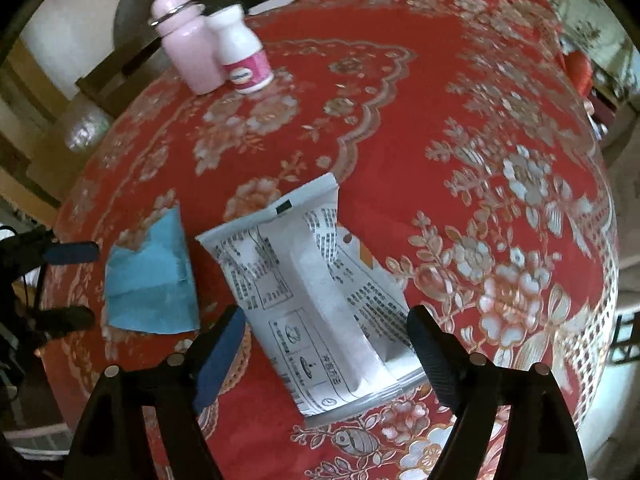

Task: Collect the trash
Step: 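Grasp the blue snack packet with the left tool while the right tool grasps the white printed wrapper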

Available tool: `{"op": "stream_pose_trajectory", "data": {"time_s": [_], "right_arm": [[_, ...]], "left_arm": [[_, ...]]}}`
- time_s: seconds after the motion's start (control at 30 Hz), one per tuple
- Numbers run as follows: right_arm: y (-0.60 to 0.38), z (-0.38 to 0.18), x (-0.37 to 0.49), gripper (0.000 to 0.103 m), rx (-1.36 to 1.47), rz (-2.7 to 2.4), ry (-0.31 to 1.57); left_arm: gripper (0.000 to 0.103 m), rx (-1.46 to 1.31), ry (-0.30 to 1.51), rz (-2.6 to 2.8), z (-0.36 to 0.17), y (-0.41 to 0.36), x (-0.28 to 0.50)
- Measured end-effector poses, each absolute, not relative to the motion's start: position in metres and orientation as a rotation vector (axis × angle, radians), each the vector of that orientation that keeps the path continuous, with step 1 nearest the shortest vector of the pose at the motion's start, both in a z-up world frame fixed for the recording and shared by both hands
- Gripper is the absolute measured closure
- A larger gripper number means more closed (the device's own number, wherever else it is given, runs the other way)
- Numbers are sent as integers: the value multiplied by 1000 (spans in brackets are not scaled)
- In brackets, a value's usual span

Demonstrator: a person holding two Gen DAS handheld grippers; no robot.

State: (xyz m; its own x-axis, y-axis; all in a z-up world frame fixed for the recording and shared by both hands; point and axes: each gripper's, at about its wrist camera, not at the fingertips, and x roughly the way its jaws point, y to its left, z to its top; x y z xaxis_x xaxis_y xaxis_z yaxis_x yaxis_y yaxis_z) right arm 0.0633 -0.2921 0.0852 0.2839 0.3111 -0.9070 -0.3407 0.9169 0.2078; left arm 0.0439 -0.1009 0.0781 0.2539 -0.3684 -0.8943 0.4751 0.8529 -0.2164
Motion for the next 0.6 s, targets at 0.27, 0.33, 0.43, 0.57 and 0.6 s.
{"op": "stream_pose_trajectory", "data": {"time_s": [0.27, 0.33, 0.43, 0.57, 0.6], "right_arm": [[-306, 93, 44, 50, 62, 332, 1185], [-305, 94, 42, 51, 72, 325, 1199], [-305, 95, 41, 51, 83, 309, 1196], [-303, 88, 42, 42, 107, 274, 1189], [-302, 88, 41, 42, 102, 269, 1180]], "left_arm": [[36, 294, 1235, -612, 58, -125, 55], [36, 310, 1241, -619, 55, -128, 55], [36, 338, 1235, -602, 55, -131, 56], [36, 318, 1238, -538, 54, -130, 54], [38, 306, 1238, -524, 55, -130, 53]]}}
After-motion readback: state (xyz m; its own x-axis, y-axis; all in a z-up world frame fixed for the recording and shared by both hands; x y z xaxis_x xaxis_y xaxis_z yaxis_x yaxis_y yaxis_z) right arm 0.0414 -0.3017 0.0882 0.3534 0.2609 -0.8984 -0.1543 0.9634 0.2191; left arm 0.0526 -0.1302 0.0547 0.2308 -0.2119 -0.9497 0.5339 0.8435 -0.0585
